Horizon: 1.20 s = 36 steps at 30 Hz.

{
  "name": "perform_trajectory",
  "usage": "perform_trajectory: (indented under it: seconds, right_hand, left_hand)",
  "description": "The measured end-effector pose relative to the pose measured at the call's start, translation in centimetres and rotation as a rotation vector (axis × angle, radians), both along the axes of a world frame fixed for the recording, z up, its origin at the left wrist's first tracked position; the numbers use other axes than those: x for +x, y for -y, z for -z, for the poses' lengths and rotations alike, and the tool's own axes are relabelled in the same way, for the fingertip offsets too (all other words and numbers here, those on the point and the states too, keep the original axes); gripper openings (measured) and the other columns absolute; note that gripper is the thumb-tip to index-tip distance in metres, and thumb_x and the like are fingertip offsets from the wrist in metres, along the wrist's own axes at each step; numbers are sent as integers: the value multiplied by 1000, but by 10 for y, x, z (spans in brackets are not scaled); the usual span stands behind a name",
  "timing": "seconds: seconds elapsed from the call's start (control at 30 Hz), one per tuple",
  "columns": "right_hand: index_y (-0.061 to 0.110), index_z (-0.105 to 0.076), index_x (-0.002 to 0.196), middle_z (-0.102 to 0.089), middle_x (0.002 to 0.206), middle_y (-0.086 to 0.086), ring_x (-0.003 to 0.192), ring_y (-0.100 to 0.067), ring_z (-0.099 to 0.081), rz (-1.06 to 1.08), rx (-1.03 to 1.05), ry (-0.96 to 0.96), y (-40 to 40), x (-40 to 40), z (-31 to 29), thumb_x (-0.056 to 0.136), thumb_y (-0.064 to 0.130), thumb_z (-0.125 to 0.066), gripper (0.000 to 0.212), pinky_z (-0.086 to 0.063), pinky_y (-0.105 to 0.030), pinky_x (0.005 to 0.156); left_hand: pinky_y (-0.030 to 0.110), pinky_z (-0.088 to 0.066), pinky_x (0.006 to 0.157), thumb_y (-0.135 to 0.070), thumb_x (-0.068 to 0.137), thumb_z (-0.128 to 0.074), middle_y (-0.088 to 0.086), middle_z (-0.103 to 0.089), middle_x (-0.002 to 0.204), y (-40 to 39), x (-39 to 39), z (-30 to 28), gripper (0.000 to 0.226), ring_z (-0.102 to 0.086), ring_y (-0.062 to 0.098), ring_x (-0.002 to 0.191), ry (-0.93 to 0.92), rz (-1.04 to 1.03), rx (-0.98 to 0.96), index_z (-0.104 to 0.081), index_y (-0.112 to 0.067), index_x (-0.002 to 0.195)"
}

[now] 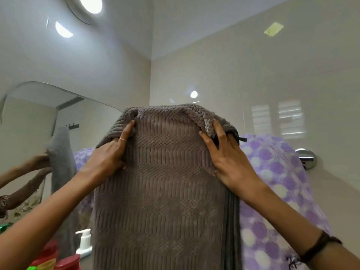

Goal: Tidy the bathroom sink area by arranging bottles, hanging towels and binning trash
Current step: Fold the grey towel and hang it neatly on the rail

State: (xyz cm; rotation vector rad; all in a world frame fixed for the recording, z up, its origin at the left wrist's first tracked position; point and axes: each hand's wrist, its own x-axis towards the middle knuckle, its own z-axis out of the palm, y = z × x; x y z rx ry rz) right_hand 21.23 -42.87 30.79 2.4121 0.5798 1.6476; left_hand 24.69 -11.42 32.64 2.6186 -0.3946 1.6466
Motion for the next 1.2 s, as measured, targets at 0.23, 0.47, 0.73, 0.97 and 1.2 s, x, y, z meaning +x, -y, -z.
perform_trajectory:
  seconds: [0.23,0.47,0.73,0.97,1.2]
  right_hand:
    - [17,0,150,17,157,-15,133,-36,-26,98,-48,158,-3,47,-64,87,-8,-42,80,-22,-41,112]
    - [26,-13,148,18,157,-13,138,-34,-24,235,-178,82,32,99,-116,97,5,-37,61,-25,-40,111]
    - [27,-26,144,-39,147,-12,126,-28,-46,25,-96,-670,30,133,-121,90,2,-47,63,-39,-33,102]
    - [15,-55,120,-58,119,-10,108,-25,-57,190,53,-1132,-11,150,-118,93,49,-38,47,-46,-37,92]
    - [19,-65,99,-56,106,3,99,-22,-58,385,96,-966,-25,165,-126,77,66,-52,54,-43,-31,66]
  left_hand:
    - [28,-42,70,9,69,-59,12,-61,84,46,55,-53,122,-61,29,79,-97,223,-298,35,-31,136]
    - [34,-25,114,2,79,-53,36,-24,146,99,112,-85,106,-38,37,132,-153,345,-208,30,-28,138]
    - [42,-33,108,-52,97,-24,16,-37,148,136,191,-22,58,-41,33,132,-412,224,-132,-10,-29,149]
    - [32,-35,67,-65,79,-12,8,-59,79,120,192,-19,65,-52,23,74,-375,189,-37,-53,-14,77]
    - [46,-21,114,-65,89,-24,14,-27,153,146,196,-53,75,-28,31,139,-930,107,-210,-31,-15,144]
